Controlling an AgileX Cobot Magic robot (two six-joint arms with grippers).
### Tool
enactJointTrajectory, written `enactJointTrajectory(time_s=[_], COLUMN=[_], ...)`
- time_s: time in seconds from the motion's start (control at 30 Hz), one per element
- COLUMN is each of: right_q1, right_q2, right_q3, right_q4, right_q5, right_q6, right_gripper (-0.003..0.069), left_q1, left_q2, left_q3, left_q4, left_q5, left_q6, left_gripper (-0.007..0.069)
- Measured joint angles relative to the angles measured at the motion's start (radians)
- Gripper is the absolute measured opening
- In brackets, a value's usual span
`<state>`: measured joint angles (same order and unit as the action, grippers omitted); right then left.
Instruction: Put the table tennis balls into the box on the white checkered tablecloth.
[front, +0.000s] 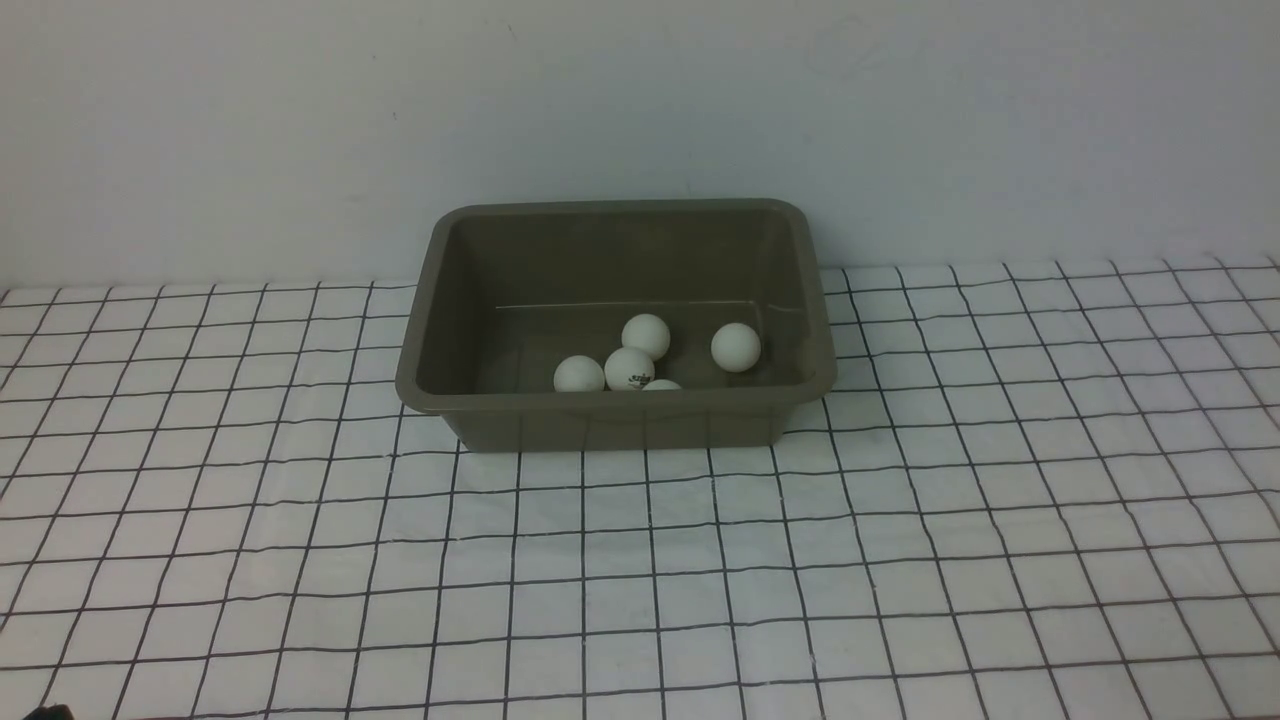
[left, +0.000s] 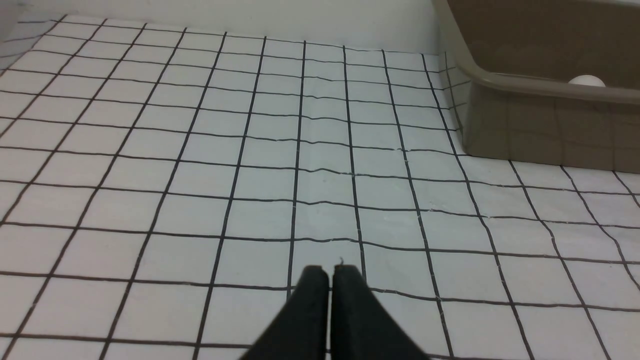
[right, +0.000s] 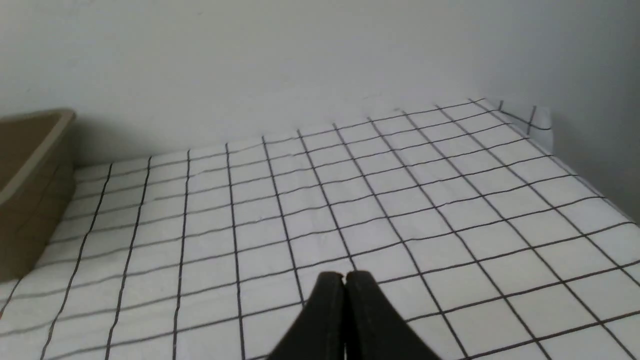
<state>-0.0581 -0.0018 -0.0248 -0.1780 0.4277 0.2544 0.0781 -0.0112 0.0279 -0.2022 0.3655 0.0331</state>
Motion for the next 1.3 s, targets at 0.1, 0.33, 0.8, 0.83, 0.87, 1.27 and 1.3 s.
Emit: enactJointTrajectory(time_s=[0.1, 0.33, 0.8, 0.83, 0.87, 1.27, 1.3], right_q1=[0.010, 0.011, 0.012, 0.012, 0.012, 0.012, 0.012], right_q2=[0.000, -0.008, -0.010, -0.010, -0.010, -0.010, -0.010], right_q3=[0.021, 0.042, 0.043, 0.043, 0.043, 0.043, 0.043], right_q4=[0.000, -0.001, -0.003, -0.003, -0.003, -0.003, -0.003], right_q5=[0.000, -0.015, -0.021, -0.021, -0.021, -0.021, -0.021], right_q6=[-0.009, -0.013, -0.013, -0.014, -0.014, -0.014, -0.014], right_gripper=[-0.0016, -0.0016, -0.0016, -0.0016, -0.0016, -0.0016, -0.0016], left_q1=[0.000, 0.000, 0.000, 0.000, 0.000, 0.000, 0.000], left_q2=[0.000, 0.000, 0.000, 0.000, 0.000, 0.000, 0.000], left_q3=[0.000, 0.000, 0.000, 0.000, 0.000, 0.000, 0.000], left_q4=[0.000, 0.000, 0.000, 0.000, 0.000, 0.000, 0.000], left_q5=[0.000, 0.000, 0.000, 0.000, 0.000, 0.000, 0.000], left_q6=[0.000, 0.000, 0.000, 0.000, 0.000, 0.000, 0.000], left_gripper=[-0.0004, -0.0004, -0.0004, -0.0004, -0.0004, -0.0004, -0.0004])
